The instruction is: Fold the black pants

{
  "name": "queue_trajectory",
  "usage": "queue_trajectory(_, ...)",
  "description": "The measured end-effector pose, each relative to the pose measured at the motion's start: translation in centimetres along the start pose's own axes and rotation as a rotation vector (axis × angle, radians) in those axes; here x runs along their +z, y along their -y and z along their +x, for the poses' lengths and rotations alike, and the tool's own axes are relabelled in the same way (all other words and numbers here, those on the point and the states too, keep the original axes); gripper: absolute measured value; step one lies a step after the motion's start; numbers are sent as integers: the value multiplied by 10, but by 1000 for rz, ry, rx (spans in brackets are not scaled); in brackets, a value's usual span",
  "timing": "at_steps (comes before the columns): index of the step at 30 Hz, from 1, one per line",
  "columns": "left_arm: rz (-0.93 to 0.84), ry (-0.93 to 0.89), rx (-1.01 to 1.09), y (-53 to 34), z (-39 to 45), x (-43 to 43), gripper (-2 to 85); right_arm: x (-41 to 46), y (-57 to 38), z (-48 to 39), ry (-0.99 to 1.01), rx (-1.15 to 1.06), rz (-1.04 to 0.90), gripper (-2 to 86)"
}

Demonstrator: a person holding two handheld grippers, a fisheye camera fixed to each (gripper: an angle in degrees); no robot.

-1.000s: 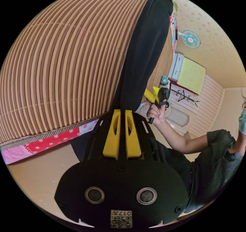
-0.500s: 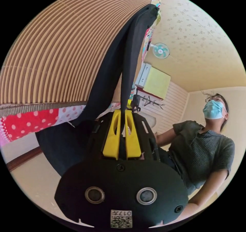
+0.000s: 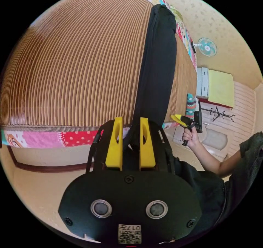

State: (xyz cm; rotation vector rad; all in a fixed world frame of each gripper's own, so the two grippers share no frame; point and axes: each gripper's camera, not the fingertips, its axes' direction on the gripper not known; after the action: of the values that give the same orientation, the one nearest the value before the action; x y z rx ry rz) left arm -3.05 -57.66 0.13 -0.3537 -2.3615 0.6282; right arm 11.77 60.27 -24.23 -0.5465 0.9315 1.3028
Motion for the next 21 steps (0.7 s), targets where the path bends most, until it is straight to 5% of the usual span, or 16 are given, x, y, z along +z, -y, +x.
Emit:
queue_trajectory(5, 37, -214, 77, 86, 1, 13, 156, -12, 47, 6, 17, -62, 66, 129)
queue_trajectory(13, -63, -171, 253, 209, 50, 52, 95, 22, 116, -19, 28, -208, -6, 124)
queue_trajectory(16, -210, -166, 247, 205, 51, 69, 51, 31, 108, -23, 17, -210, -42, 71)
queue_trajectory(21, -171, -376, 344, 147, 64, 25, 43, -3, 38, -37, 322, -247, 51, 23)
